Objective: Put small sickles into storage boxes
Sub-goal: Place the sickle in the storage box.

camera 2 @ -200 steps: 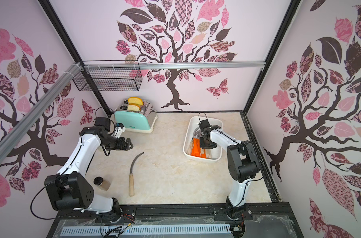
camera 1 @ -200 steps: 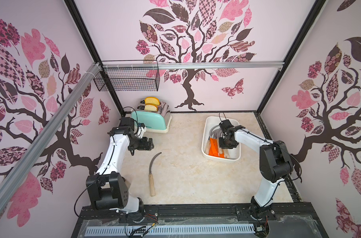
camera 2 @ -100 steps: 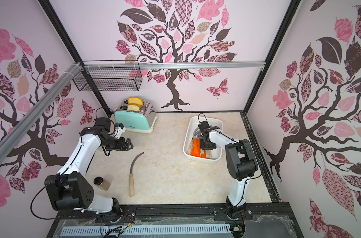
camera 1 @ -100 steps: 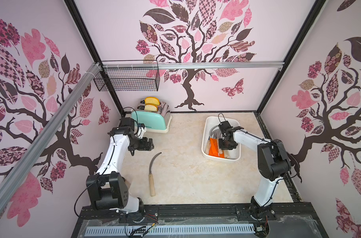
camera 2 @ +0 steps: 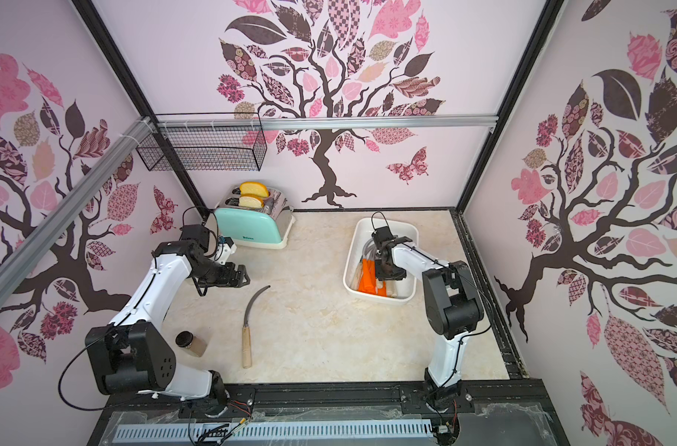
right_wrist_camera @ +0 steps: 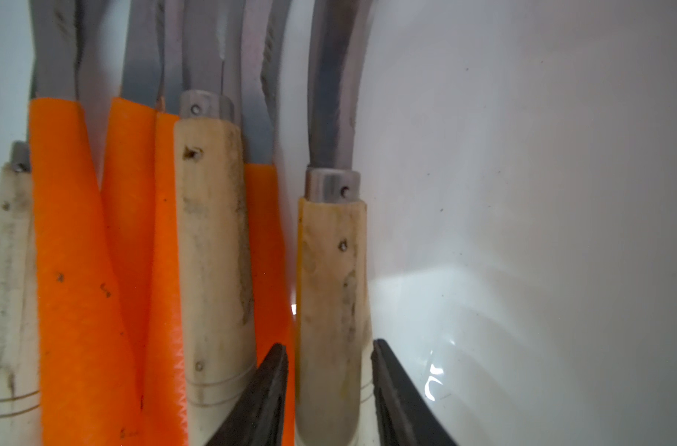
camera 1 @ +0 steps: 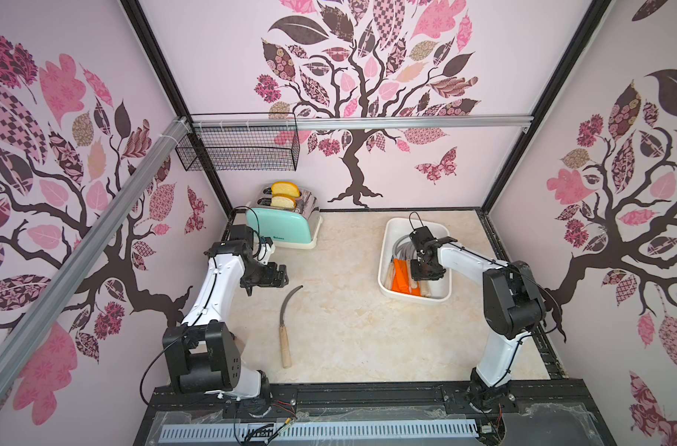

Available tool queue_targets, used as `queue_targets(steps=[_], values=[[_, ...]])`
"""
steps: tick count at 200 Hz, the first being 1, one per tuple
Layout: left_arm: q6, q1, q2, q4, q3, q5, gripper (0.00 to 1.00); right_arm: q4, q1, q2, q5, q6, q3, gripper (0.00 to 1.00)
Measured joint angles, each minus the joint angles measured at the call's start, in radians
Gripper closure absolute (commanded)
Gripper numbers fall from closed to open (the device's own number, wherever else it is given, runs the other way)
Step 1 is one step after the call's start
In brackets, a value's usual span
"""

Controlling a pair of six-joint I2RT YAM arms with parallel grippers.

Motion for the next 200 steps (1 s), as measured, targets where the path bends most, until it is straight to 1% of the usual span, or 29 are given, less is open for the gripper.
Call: queue_targets(steps=[20, 39, 89, 136, 174, 200], values=[[0.014, 0.000, -0.013, -0.001, -0.014, 0.000, 0.04, 0.003, 0.000, 0.000, 0.005, 0.000, 0.000, 0.51], [0.029, 0.000, -0.021, -0.002, -0.033, 0.000, 0.05, 0.006, 0.000, 0.000, 0.008, 0.001, 0.000, 0.48], [0.076, 0.000, -0.024, -0.017, -0.074, -0.004, 0.05, 0.004, 0.000, -0.011, 0.014, 0.005, 0.009, 0.46], [0.125, 0.000, -0.039, -0.026, -0.090, 0.004, 0.05, -0.004, 0.000, -0.080, 0.003, 0.011, 0.027, 0.46], [0.124, 0.000, -0.117, 0.009, -0.117, 0.029, 0.03, -0.015, 0.001, -0.171, -0.020, 0.013, 0.029, 0.46], [0.081, 0.000, -0.204, 0.085, -0.110, 0.034, 0.02, -0.022, 0.020, -0.219, -0.042, 0.032, 0.035, 0.46]])
